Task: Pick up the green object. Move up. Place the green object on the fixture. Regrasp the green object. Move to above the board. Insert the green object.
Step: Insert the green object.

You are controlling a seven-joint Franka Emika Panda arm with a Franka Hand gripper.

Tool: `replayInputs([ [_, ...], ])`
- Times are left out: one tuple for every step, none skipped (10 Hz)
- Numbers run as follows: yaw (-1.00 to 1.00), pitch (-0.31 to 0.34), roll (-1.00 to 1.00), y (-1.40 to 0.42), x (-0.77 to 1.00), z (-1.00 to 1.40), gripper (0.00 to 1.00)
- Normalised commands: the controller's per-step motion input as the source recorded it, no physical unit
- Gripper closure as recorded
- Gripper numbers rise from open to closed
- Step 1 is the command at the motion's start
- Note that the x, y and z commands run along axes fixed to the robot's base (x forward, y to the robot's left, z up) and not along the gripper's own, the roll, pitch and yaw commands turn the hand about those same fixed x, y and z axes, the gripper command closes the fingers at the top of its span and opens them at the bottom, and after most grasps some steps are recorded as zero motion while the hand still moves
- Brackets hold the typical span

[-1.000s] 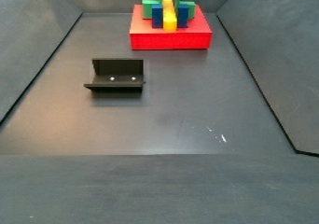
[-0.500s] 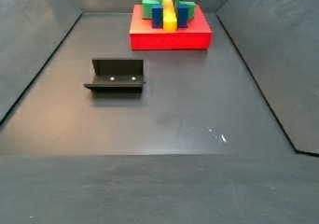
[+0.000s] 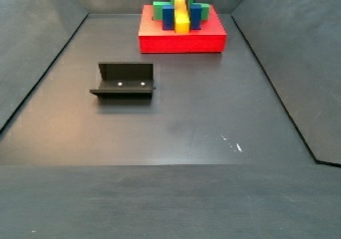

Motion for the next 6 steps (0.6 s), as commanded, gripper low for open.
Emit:
replayInputs([
  [-0.01, 0.000, 0.00, 0.00, -0.01, -0.15, 1.00],
  [0.00, 0.000, 0.00, 0.00, 0.00, -0.18, 1.00],
  [0.00, 0.000, 0.00, 0.00, 0.00, -0.21, 1.00],
  [0.00, 0.000, 0.00, 0.00, 0.00, -0.25, 1.00],
  [0.00, 0.000, 0.01, 0.00, 0.00, -0.31, 1.00],
  [0.00, 0.019, 0.05, 0.00, 0.00, -0.40, 1.00],
])
